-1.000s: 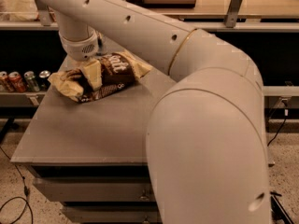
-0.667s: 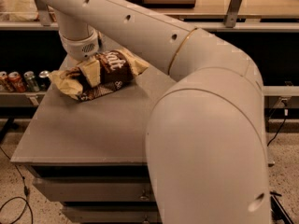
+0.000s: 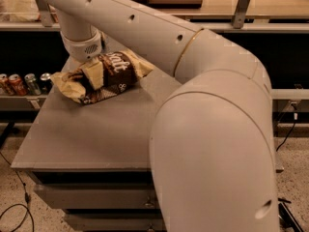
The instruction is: Pick brown chip bag
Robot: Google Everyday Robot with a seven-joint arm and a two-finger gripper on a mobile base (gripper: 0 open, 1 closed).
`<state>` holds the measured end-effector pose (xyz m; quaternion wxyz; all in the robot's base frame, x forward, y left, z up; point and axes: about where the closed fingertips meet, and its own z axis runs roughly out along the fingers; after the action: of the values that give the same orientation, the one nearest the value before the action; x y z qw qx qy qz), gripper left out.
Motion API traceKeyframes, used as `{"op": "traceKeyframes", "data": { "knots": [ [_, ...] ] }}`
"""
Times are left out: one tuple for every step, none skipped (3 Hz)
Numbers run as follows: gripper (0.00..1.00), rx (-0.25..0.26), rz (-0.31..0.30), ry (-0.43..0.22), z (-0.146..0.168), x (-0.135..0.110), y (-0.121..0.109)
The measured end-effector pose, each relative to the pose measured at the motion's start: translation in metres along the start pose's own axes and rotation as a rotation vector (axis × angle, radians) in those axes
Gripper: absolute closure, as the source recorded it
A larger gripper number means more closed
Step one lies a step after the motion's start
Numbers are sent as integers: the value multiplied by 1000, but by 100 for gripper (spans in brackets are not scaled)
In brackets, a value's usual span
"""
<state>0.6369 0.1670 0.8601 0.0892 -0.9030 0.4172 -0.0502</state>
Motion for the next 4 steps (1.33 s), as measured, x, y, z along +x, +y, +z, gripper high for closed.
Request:
{"op": "traceKeyframes", "data": {
  "knots": [
    [100,36,26,92,-34,31,1],
    [100,79,49,181,-71,59,1],
    [100,110,59,236,-96,75,-2],
    [100,135,65,285,-117,86,-3]
  ]
}}
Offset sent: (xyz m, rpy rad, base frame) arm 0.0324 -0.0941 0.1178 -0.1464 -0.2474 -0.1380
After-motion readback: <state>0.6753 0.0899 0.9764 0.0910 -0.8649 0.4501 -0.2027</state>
